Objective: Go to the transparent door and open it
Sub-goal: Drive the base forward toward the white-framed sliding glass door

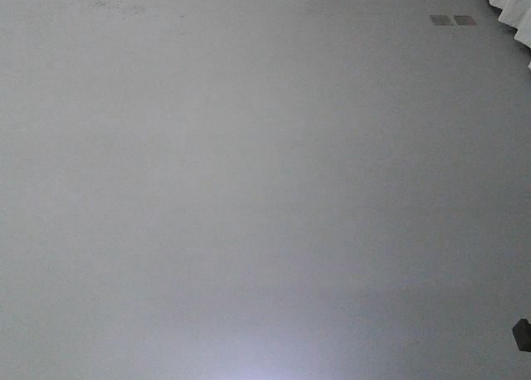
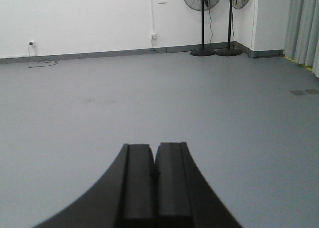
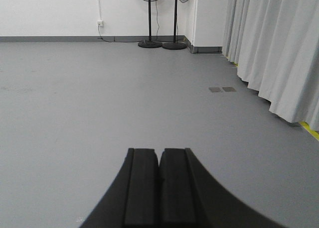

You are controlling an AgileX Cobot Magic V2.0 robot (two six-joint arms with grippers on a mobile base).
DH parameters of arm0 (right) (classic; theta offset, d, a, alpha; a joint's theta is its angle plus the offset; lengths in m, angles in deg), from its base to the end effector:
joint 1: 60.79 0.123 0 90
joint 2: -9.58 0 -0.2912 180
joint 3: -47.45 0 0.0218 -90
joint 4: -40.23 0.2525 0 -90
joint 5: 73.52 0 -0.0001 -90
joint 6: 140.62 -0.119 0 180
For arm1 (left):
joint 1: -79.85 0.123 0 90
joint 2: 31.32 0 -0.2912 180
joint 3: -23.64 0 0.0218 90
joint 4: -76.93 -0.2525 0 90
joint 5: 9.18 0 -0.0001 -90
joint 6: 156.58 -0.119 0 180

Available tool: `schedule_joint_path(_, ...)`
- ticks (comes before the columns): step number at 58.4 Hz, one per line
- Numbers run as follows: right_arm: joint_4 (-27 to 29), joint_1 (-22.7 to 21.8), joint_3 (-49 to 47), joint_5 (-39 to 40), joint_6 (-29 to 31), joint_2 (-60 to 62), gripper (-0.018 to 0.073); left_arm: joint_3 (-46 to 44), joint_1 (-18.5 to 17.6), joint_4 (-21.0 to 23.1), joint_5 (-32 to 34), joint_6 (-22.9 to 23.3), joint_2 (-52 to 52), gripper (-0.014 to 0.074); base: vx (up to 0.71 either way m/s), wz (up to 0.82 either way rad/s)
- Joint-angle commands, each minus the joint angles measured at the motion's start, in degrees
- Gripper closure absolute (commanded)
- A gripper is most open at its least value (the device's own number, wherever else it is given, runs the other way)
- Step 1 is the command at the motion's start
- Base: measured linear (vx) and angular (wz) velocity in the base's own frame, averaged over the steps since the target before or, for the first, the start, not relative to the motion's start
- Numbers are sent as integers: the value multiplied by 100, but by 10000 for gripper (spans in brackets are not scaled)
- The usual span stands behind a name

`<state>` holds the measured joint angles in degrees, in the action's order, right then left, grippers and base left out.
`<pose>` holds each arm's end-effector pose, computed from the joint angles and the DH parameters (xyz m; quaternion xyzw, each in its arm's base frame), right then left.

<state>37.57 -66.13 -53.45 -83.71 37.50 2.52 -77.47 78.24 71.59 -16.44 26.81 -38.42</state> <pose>0.0793 -0.0084 0.1842 0.0327 0.7444 -0.0384 0.6658 0.0802 -0.0008 0.1916 0.0183 0.7265 0.0061 0.6869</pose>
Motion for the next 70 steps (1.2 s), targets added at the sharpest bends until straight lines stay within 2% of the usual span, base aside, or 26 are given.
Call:
schedule_joint_path(1, -26, -28, 77, 474, 37, 60, 567, 141, -32, 41, 458, 7, -90, 602, 8, 2)
schedule_joint_path(32, -26, -28, 77, 474, 37, 60, 567, 141, -32, 41, 458, 7, -90, 602, 14, 4)
schedule_joint_path(70, -26, -28, 77, 474, 37, 60, 567, 141, -32, 41, 458, 7, -90, 602, 29, 7)
